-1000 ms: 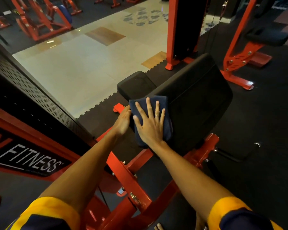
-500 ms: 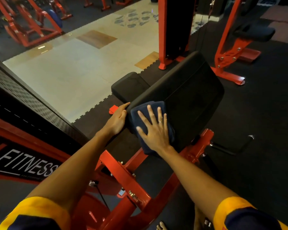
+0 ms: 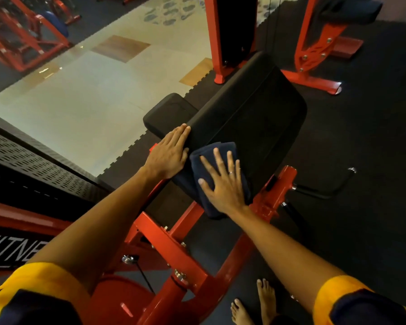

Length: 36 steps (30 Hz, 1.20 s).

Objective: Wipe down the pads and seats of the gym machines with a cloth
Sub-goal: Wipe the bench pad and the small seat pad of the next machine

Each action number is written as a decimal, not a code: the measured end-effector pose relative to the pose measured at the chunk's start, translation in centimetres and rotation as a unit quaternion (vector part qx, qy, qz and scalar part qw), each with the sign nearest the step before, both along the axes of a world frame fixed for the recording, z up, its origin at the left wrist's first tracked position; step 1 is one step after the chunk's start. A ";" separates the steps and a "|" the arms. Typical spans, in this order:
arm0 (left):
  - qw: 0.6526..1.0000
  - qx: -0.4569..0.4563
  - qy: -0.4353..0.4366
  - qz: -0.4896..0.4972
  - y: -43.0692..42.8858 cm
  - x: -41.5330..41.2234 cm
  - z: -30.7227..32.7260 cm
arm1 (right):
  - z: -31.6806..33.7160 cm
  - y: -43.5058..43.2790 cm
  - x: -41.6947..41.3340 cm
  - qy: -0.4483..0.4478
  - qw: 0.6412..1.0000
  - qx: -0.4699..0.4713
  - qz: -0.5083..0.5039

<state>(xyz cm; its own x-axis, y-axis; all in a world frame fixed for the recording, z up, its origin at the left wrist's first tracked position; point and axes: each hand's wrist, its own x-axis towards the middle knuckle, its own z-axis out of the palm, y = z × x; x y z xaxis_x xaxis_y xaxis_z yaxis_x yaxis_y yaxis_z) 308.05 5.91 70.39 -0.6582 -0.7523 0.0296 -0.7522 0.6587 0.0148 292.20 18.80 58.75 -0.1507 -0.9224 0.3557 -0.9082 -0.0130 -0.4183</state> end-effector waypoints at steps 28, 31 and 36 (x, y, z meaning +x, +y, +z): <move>0.982 -0.100 -0.124 -0.103 0.8 -3.1 -2.1 | -0.8 2.4 5.4 -0.165 0.964 0.066 -0.197; 0.984 -0.122 -0.099 -0.086 1.2 -3.8 -2.5 | -2.0 3.2 2.4 -0.202 0.938 0.082 -0.270; 0.981 -0.144 -0.110 -0.065 0.9 -4.1 -3.0 | -0.7 0.0 -4.2 -0.368 0.845 0.155 -0.355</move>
